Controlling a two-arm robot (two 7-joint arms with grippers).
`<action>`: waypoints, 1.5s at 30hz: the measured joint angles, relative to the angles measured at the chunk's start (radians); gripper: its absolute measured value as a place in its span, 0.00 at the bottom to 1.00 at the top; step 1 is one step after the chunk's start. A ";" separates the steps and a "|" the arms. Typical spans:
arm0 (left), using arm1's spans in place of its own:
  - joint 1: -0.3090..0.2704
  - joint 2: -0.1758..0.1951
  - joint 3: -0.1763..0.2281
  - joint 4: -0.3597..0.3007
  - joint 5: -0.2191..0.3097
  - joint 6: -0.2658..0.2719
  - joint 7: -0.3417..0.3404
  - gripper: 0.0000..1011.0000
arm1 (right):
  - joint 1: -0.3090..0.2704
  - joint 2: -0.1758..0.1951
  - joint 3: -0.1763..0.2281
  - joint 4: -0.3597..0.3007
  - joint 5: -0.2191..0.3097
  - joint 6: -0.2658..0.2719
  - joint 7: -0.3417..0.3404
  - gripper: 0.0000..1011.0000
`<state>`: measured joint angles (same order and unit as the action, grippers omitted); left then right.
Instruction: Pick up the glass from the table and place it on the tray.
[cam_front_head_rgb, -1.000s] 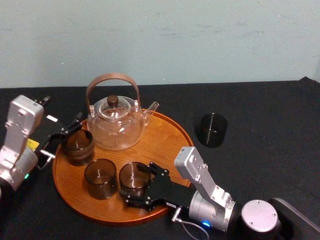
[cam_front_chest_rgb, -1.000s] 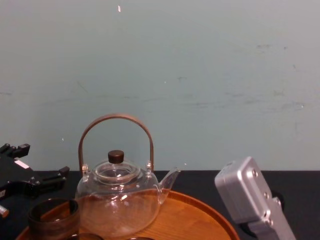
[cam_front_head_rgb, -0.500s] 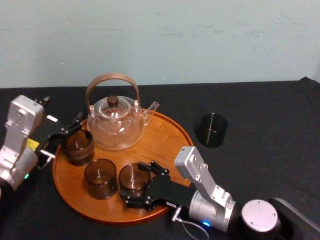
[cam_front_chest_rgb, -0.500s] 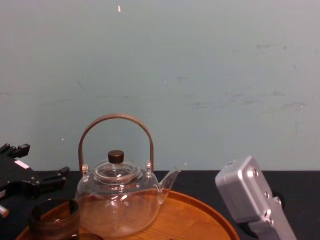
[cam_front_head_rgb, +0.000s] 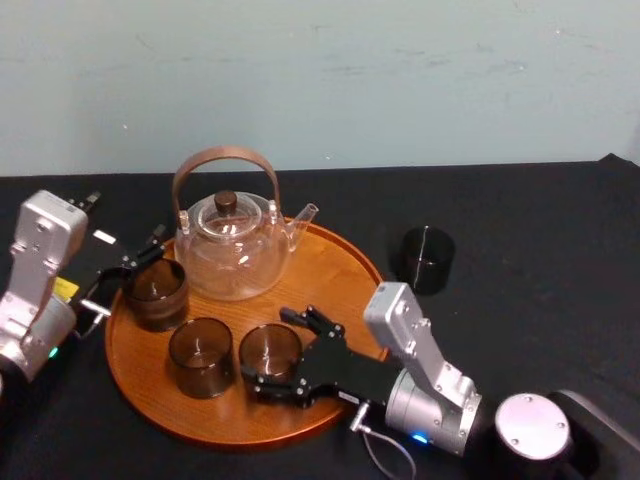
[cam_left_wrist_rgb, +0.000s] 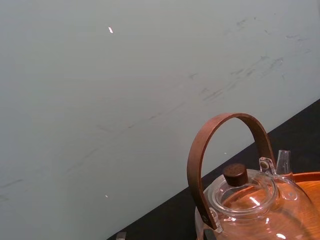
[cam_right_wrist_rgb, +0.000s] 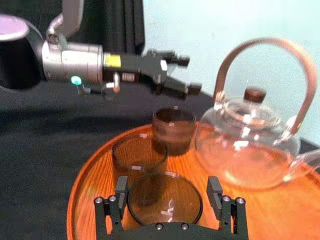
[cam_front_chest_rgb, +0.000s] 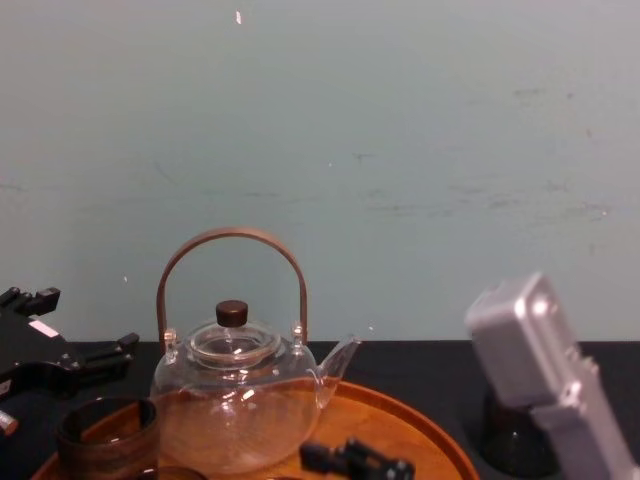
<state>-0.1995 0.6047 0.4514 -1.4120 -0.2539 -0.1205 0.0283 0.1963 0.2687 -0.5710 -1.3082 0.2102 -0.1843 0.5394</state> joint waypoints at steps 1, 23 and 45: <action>0.000 0.000 0.000 0.000 0.000 0.000 0.000 0.99 | -0.002 0.003 0.003 -0.010 0.002 -0.003 0.000 0.99; 0.000 0.000 0.000 0.000 0.000 0.000 0.000 0.99 | -0.118 0.116 0.119 -0.217 0.054 -0.050 -0.053 0.99; 0.000 0.000 0.000 0.000 0.000 0.000 0.000 0.99 | -0.257 0.164 0.346 -0.242 0.047 -0.001 -0.212 0.99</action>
<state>-0.1995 0.6047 0.4514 -1.4120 -0.2539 -0.1205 0.0283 -0.0607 0.4324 -0.2249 -1.5506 0.2574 -0.1856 0.3277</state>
